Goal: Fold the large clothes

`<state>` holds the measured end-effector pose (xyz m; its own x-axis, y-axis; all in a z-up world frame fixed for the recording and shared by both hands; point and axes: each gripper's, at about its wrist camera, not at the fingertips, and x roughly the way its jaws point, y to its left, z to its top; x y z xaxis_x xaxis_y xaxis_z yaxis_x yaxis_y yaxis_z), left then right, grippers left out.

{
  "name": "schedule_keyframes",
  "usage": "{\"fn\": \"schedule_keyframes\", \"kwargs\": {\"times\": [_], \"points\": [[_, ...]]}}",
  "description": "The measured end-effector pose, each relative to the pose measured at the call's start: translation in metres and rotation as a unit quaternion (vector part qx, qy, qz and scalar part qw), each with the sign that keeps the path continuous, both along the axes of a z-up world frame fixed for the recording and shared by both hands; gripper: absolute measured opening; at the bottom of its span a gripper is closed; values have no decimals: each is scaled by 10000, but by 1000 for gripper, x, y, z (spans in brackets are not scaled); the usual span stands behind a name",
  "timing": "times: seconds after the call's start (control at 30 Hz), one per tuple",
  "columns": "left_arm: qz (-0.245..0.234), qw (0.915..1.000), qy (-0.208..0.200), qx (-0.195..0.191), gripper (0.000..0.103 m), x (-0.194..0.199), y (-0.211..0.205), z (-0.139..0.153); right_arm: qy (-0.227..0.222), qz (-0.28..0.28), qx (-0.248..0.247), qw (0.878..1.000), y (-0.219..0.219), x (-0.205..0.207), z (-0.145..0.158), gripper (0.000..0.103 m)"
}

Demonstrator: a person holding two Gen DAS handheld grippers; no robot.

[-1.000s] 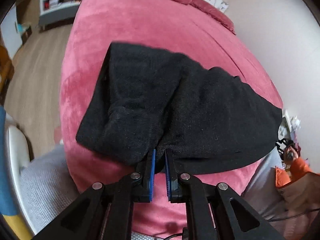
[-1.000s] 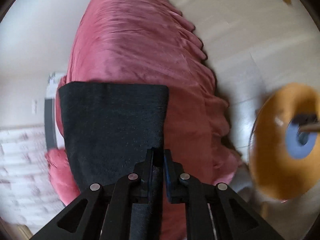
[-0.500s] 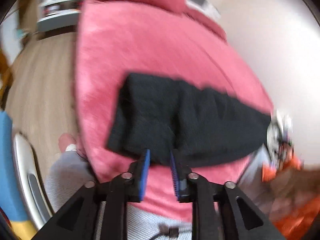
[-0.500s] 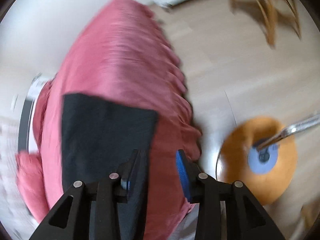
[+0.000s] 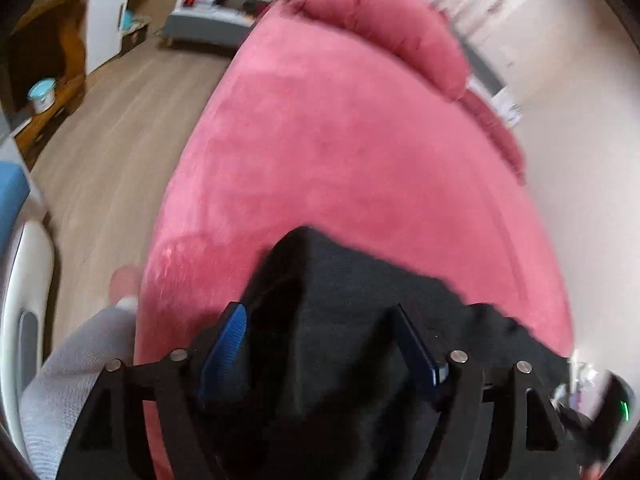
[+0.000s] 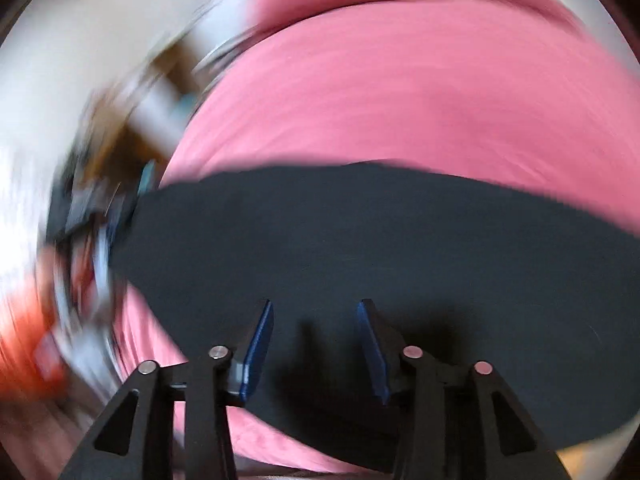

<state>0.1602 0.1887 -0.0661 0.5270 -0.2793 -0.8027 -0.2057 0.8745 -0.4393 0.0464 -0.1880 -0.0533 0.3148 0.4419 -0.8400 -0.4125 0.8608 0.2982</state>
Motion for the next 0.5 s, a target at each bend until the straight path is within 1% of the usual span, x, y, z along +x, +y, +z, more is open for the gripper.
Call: {"fn": "schedule_keyframes", "kwargs": {"times": [0.03,0.07,0.1,0.13,0.17,0.23,0.27,0.3,0.33,0.37,0.4,0.43,0.47,0.5], "points": [[-46,9999,55,-71,75,2,-2,-4,-155,551,-322,9978,34,-11,-5,47],[-114,9998,16,-153,58,2,-2,-4,-253,1183,-667,9904,70,-25,-14,47],[-184,9994,-28,-287,45,2,-1,-4,-287,1497,-856,9846,88,-33,-20,47],[-169,9993,16,-334,44,2,0,-1,-346,1773,-1050,9779,105,-45,-25,47],[-152,9992,5,-372,37,1,2,2,-469,1917,-1269,9721,117,-51,-34,47],[-171,9987,-54,-476,35,-1,5,9,-764,1972,-1825,9602,134,-57,-48,47],[-170,9983,-78,-549,32,-2,7,11,-810,1969,-1915,9581,135,-57,-52,46],[-165,9976,-116,-666,31,-3,11,14,-794,1889,-1856,9610,134,-54,-55,45],[-150,9967,-160,-786,31,-4,14,17,-702,1785,-1684,9669,131,-50,-54,42],[-114,9956,-163,-911,30,-4,18,19,-486,1615,-1352,9764,124,-44,-51,37],[-79,9940,-139,-1079,29,-5,23,21,-265,1457,-1024,9837,116,-38,-47,37],[-36,9907,-90,-1356,29,-5,31,20,-142,1381,-834,9868,110,-36,-44,37],[49,9891,-59,-1471,28,-5,36,19,-25,1313,-612,9895,103,-34,-40,37],[221,9899,-52,-1396,20,-7,43,21,56,1232,-430,9914,96,-33,-36,37]]}}
